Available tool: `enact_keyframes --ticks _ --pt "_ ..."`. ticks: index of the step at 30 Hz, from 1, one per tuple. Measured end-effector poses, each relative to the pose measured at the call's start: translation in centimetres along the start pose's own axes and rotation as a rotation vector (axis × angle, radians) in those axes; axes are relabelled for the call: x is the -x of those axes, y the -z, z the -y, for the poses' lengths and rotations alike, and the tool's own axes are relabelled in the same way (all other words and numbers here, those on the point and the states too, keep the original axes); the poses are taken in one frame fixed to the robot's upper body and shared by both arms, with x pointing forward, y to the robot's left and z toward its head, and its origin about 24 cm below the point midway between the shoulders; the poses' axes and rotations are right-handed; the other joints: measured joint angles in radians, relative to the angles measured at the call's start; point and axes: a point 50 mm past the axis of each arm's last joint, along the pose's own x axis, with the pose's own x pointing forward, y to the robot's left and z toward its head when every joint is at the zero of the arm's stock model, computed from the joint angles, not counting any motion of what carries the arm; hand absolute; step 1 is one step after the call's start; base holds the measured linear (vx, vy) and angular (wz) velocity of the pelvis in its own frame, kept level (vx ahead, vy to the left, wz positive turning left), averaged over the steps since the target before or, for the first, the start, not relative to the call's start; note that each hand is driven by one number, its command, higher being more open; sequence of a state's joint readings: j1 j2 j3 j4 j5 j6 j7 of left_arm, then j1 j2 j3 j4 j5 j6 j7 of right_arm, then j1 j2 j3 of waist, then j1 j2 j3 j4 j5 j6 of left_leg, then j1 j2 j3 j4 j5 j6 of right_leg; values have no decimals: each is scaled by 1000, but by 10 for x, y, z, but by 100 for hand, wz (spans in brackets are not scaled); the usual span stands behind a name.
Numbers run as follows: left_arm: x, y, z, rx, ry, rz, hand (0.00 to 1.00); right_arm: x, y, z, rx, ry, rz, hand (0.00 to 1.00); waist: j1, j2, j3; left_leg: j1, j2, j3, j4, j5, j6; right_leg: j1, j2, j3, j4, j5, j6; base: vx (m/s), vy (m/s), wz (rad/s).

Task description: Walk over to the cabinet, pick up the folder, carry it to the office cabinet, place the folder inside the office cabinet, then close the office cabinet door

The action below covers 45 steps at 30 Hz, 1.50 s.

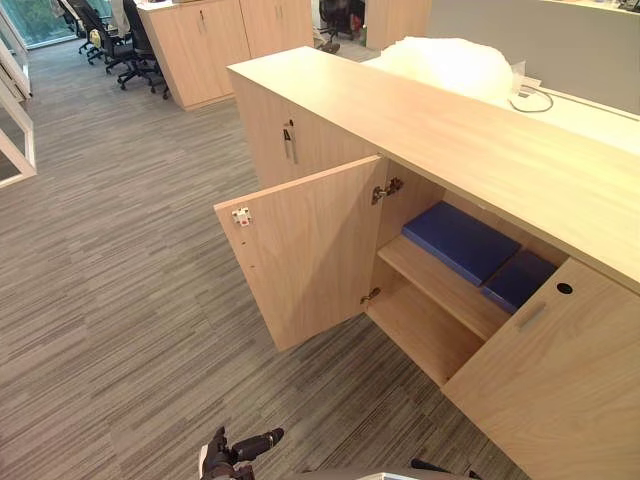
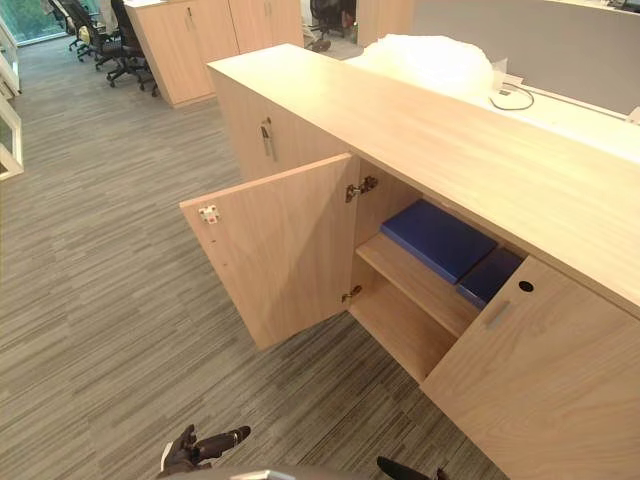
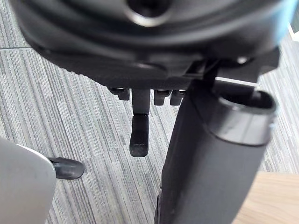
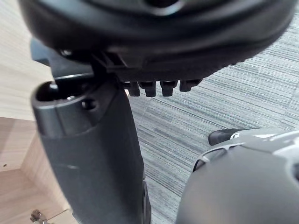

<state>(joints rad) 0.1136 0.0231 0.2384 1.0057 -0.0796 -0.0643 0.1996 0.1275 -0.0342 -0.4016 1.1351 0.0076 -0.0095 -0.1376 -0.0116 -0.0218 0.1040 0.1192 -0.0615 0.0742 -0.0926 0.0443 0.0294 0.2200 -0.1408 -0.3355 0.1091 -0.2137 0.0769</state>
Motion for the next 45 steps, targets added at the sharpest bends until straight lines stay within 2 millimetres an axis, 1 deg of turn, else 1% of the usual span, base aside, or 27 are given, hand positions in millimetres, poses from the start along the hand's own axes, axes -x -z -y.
enact_keyframes --ticks 5,10,12,13,17,18,19,23,27,28,29,30,31,32,33,34,35,36,37,38,39,40,41,42,43,44,45 --pt "0 -3 2 -12 8 14 100 0 -1 -2 35 -7 7 100 -3 -2 0 8 11 17 -1 -3 -10 8 12 14 -14 4 -5 -14 -51 -9" --pt "-1 -12 2 -66 20 58 100 0 -3 -5 55 -19 6 100 -5 -11 6 14 23 54 -1 -8 -17 9 24 48 -38 23 -11 -26 -2 -19" --pt "-3 -18 1 -83 19 74 100 0 -4 -7 58 -27 9 100 -14 -12 6 16 26 61 -1 -9 -18 10 26 57 -44 28 -12 -33 8 -17" --pt "-4 -24 1 -85 18 87 100 0 -5 -8 69 -32 13 100 -17 -12 6 16 27 67 -1 -9 -19 9 27 62 -48 32 -12 -48 13 -18" --pt "-10 -60 -8 -75 -9 184 100 -1 -6 -8 74 -38 14 100 -20 -10 7 19 34 91 -1 -10 -20 10 35 87 -68 52 -15 -46 11 -19" --pt "-12 -72 -14 -62 -28 210 100 -1 -6 -8 75 -40 13 100 -20 -9 7 23 37 102 -1 -11 -21 10 37 97 -70 56 -16 -43 7 -21" --pt "-13 -78 -18 -54 -41 222 100 -1 -6 -8 76 -41 14 100 -21 -8 8 26 38 107 -1 -11 -22 10 38 102 -71 58 -17 -53 7 -25" --pt "-19 -120 -47 31 -120 283 100 -2 -7 -4 81 -51 9 100 -29 4 16 35 39 119 -1 -12 -23 14 38 120 -75 67 -16 -54 4 -12" --pt "-20 -144 -70 67 -172 316 100 -2 -3 2 85 -50 -13 100 -33 11 24 42 42 136 7 -21 -30 24 40 133 -93 78 -16 -38 7 -10" --pt "-19 -152 -75 106 -184 332 100 -2 -3 3 84 -50 -15 100 -35 8 32 11 49 144 65 -58 -37 16 39 141 -91 80 -16 -58 -6 -14" --pt "-19 -157 -76 127 -187 344 100 -2 -3 3 84 -51 -15 100 -34 10 33 -34 59 147 138 -89 -35 -1 39 145 -83 80 -17 -76 -30 -14" --pt "-18 -168 -79 182 -188 368 100 -3 -8 4 81 -52 1 100 -31 23 44 -141 92 144 305 -157 -35 -40 52 152 -64 79 -21 -74 -28 -11" --pt "-17 -176 -79 228 -183 384 100 -4 -13 5 61 -46 12 100 -28 33 65 -211 118 130 425 -185 -47 -56 62 157 -54 78 -25 -49 -14 -9" --pt "-16 -178 -78 248 -179 389 100 -4 -13 6 47 -44 11 100 -28 31 70 -233 123 124 462 -186 -49 -61 61 159 -52 80 -27 -5 14 -9" --pt "-16 -180 -79 276 -178 389 100 -4 -13 7 34 -39 7 100 -24 21 77 -263 127 116 520 -201 -70 -57 50 164 -56 84 -33 43 54 -22" --pt "-16 -179 -83 314 -182 379 100 -4 -13 7 27 -36 4 100 -16 16 82 -270 152 109 556 -245 -83 -44 46 177 -55 85 -33 57 59 -27" --pt "-16 -178 -84 325 -185 378 100 -4 -13 6 28 -34 4 100 -14 16 82 -270 171 108 561 -256 -87 -37 45 182 -56 85 -33 92 84 -33" --pt "-16 -180 -85 339 -186 383 100 -4 -14 8 29 -25 6 100 -9 14 84 -276 214 105 553 -263 -97 -26 33 195 -57 84 -32 98 117 -31" --pt "-15 -183 -86 350 -184 398 100 -4 -15 11 30 -16 11 100 1 15 83 -282 246 85 502 -257 -102 -27 18 210 -54 82 -23 107 218 -36" --pt "-14 -185 -87 350 -184 406 100 -4 -15 13 31 -9 14 100 4 26 76 -278 261 37 426 -233 -123 -32 4 216 -52 72 6 71 253 -26" --pt "-14 -186 -87 350 -185 408 100 -4 -15 14 32 -5 17 100 1 31 73 -280 269 50 427 -185 -151 -30 -5 219 -48 62 26 82 339 -19" --pt "-13 -187 -90 348 -191 415 100 -3 -12 11 30 -12 9 100 5 21 69 -275 241 73 433 -158 -150 -34 -46 229 -30 45 48 91 312 -13" --pt "-13 -189 -92 348 -198 420 100 -2 -7 8 27 -21 -5 100 8 7 58 -273 222 86 429 -163 -143 -40 -68 232 -25 45 50 199 435 -16" --pt "-10 -194 -94 351 -206 444 100 -1 -2 -2 13 -42 -17 100 9 -14 45 -276 193 107 429 -174 -134 -53 -104 235 -16 57 60 178 333 -15" --pt "-9 -196 -95 354 -208 454 100 0 -1 -3 6 -44 -21 100 13 -21 36 -277 179 118 429 -181 -124 -65 -121 240 -15 67 70 222 364 -27" --pt "-9 -197 -95 352 -207 460 100 0 0 -2 7 -49 -23 100 17 -25 14 -274 151 148 423 -192 -101 -82 -150 260 -16 95 75 147 227 -33" --pt "-9 -197 -95 350 -206 459 100 0 1 -1 6 -48 -22 100 20 -26 7 -264 139 163 411 -194 -91 -88 -161 274 -18 107 75 202 282 -57"
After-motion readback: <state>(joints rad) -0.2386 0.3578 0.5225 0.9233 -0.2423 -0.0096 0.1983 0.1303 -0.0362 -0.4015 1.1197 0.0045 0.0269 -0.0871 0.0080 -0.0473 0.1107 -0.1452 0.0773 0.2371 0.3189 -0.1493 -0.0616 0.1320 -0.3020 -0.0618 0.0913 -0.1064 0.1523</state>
